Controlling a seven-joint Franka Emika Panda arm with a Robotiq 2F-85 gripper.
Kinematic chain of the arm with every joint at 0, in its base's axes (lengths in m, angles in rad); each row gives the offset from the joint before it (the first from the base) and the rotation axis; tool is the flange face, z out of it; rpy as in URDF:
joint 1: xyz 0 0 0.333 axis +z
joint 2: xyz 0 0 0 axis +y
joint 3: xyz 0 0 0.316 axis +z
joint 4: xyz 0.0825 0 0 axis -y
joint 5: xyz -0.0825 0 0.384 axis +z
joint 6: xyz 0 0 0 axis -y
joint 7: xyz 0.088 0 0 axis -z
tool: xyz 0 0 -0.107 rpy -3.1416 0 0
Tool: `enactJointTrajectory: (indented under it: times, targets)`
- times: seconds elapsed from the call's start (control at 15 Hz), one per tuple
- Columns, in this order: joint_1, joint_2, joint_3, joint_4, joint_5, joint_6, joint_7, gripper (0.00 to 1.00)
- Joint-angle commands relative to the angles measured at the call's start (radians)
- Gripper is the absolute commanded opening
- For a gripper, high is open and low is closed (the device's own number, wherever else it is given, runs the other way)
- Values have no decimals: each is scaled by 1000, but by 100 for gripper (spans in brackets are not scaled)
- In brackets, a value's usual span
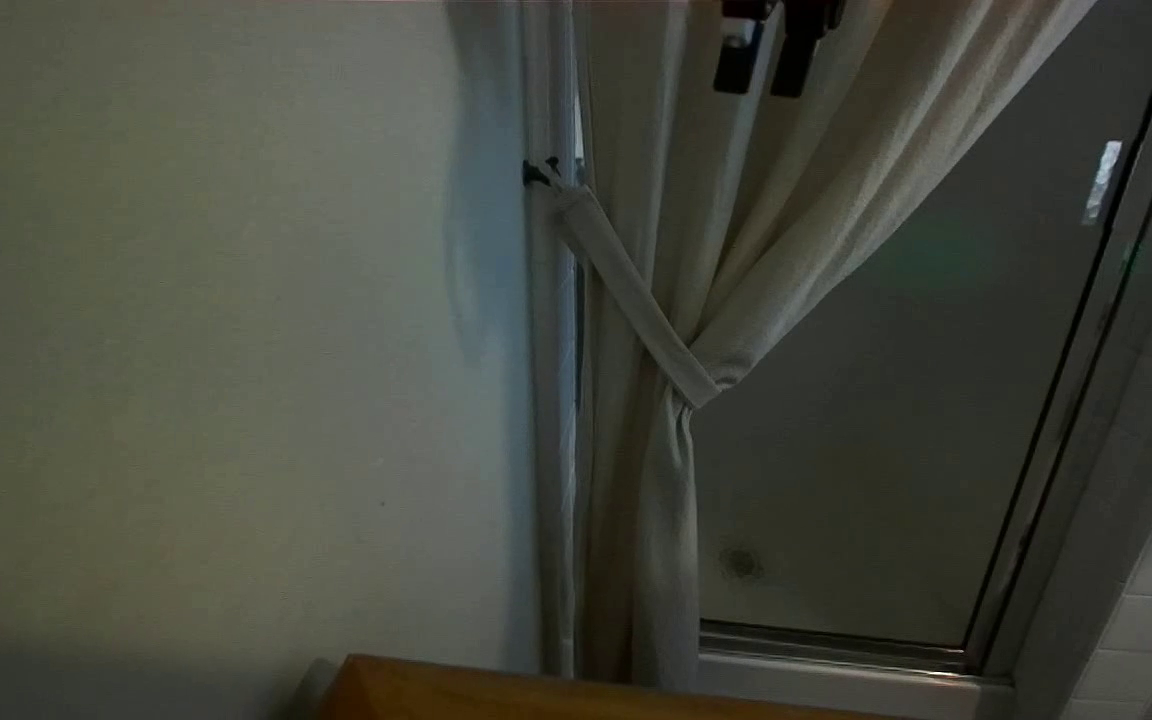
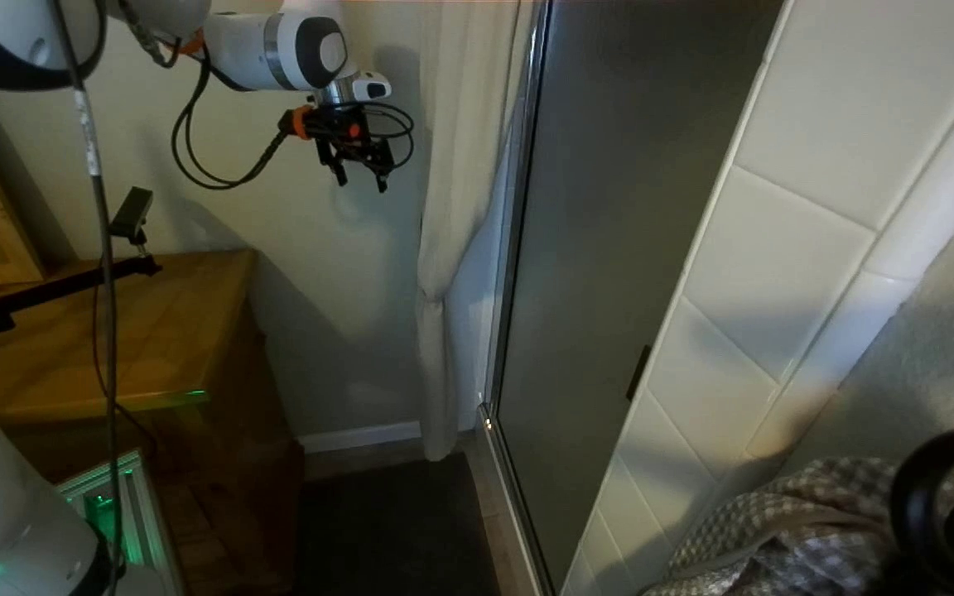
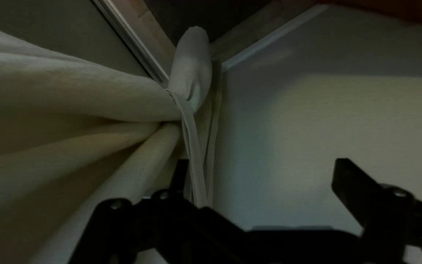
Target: Unhook the curtain strap
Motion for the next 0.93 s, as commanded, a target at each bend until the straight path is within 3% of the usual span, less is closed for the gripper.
enactJointTrajectory:
  times: [0.0,0.53,0.87]
  targets:
    - [56,155,-26,182,51,-32,20,100]
    - [139,307,-106,369,-5,-2,-8,100]
    - [135,360,-125,438,-32,35,-161,100]
